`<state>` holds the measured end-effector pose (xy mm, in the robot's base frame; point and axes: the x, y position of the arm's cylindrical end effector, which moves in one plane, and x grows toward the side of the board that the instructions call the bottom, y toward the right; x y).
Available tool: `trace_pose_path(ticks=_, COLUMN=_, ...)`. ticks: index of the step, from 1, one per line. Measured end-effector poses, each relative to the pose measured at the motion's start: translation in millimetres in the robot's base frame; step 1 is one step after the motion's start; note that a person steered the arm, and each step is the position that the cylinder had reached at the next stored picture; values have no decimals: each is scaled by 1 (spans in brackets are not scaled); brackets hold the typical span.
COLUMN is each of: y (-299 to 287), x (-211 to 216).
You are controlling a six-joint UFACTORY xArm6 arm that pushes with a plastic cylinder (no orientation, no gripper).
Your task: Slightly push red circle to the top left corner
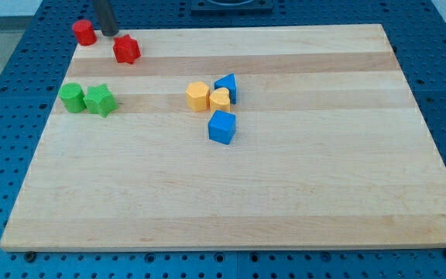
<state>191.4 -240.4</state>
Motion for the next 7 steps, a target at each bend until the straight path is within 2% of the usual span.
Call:
trace_pose_path(ticks=5, y=2, x=0)
trace_pose_path(ticks=7, y=-14, x=0)
